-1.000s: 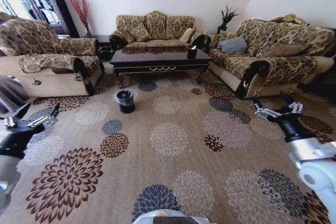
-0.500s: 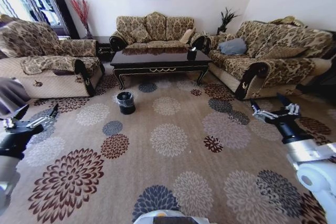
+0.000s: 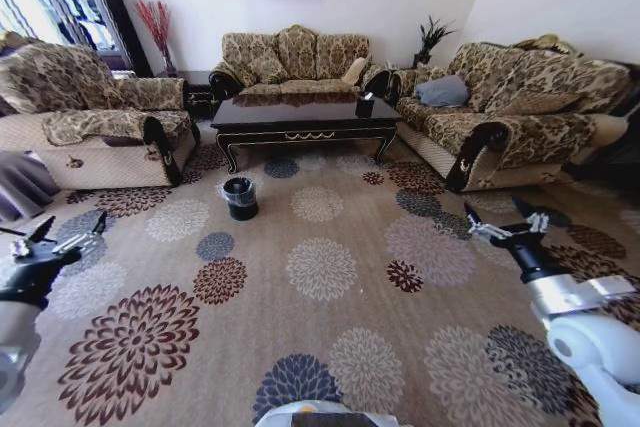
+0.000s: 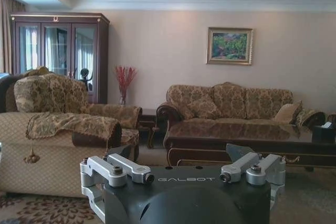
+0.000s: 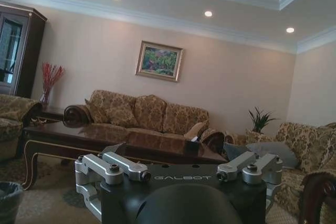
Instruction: Move to the front of the table and pick up the trash from the floor, then place it into the trash bin.
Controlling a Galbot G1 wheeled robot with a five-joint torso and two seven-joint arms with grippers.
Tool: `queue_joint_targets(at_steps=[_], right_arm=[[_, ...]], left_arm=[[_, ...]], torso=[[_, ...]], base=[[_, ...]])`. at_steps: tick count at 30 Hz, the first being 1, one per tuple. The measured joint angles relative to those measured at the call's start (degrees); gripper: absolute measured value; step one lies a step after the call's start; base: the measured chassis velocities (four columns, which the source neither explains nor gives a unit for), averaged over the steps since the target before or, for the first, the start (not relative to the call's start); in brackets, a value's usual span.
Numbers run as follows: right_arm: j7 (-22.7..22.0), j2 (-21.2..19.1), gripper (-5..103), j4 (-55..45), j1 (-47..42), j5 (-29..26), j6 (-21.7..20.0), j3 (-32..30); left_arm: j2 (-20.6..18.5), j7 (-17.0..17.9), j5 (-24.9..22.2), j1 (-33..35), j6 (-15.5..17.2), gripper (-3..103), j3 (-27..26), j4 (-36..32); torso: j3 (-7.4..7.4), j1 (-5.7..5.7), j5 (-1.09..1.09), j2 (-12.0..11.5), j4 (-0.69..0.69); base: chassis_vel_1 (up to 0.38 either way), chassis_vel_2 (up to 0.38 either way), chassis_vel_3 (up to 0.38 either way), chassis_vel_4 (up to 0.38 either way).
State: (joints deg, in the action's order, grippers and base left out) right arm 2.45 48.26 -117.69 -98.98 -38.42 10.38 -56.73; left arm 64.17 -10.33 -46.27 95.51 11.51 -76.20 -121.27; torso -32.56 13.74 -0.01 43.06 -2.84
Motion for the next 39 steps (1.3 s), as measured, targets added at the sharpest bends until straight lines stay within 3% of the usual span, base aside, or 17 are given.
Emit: queue_joint_targets(at_steps=[10, 29, 39], right_arm=[[0.8, 1.7, 100, 7.4, 0.3, 5.1, 1.4, 5.8], [0.5, 0.1, 100, 4.8, 1.8, -0.9, 0.6, 2.8], [0.6, 0.2, 100, 3.9, 1.3, -1.0, 0.5, 2.2]], left_arm=[[0.9, -0.7, 1.5, -0.1, -0.2, 100, 3.8, 7.9], [-0.4, -0.6, -1.1, -1.2, 0.4, 100, 1.9, 3.8], [-0.2, -0.5, -1.0, -1.2, 0.5, 100, 1.8, 3.0]], torso=[[-1.40, 1.09, 0.00, 2.5, 0.00], [-4.30, 3.23, 0.01, 7.5, 0.00], [-5.70, 4.31, 0.01, 10.0, 0.00]], base=[[0.000, 0.000, 0.000, 0.000], [0.000, 0.000, 0.000, 0.000], [0.000, 0.000, 0.000, 0.000]])
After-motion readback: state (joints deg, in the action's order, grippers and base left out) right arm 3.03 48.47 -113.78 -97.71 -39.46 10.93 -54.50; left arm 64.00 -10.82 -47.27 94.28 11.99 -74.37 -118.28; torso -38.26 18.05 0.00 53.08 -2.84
